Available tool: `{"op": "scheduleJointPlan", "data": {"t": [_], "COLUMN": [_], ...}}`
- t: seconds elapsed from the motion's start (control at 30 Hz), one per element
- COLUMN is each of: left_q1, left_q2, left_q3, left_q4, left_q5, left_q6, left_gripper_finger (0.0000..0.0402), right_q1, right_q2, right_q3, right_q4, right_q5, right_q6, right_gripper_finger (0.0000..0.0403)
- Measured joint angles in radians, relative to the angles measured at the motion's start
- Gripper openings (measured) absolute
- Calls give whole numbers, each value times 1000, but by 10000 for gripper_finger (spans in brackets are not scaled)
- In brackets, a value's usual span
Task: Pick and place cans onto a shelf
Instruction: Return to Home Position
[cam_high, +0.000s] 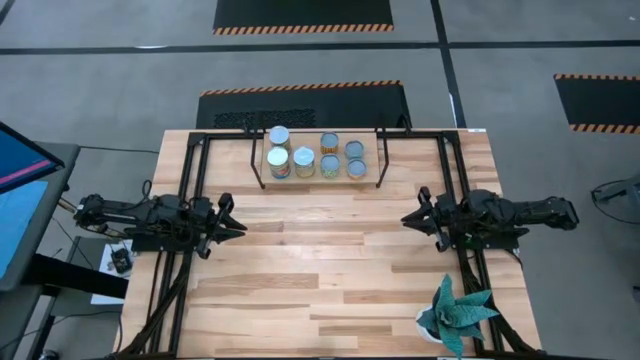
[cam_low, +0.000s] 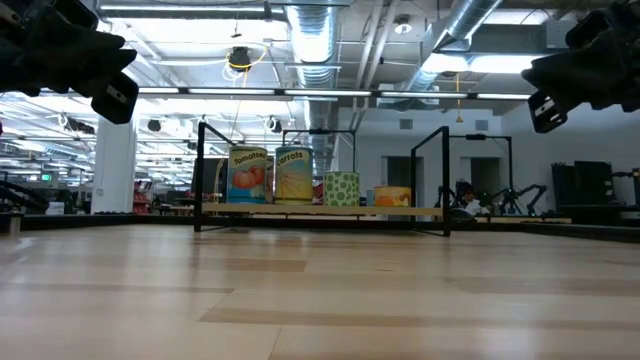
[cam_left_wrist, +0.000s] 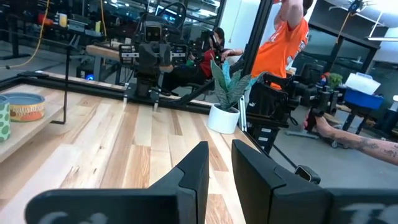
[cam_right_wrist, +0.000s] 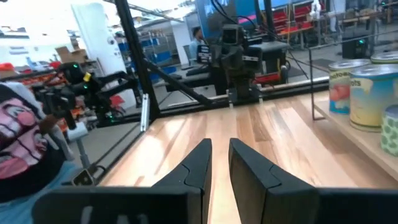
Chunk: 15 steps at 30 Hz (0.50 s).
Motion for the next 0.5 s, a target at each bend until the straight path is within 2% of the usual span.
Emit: {"op": "scheduleJointPlan", "data": {"t": [0.5], "left_q1": [0], "left_q2": [0], "left_q3": [0], "left_q4": [0], "left_q5": [-1], "left_q6": [0], "left_gripper_finger": [59], "right_q1": [3], "right_q2": [4], "right_q3": [0], "right_q4": [-7], "right_q5": [-6], "right_q6": [8], "right_gripper_finger": [82]}}
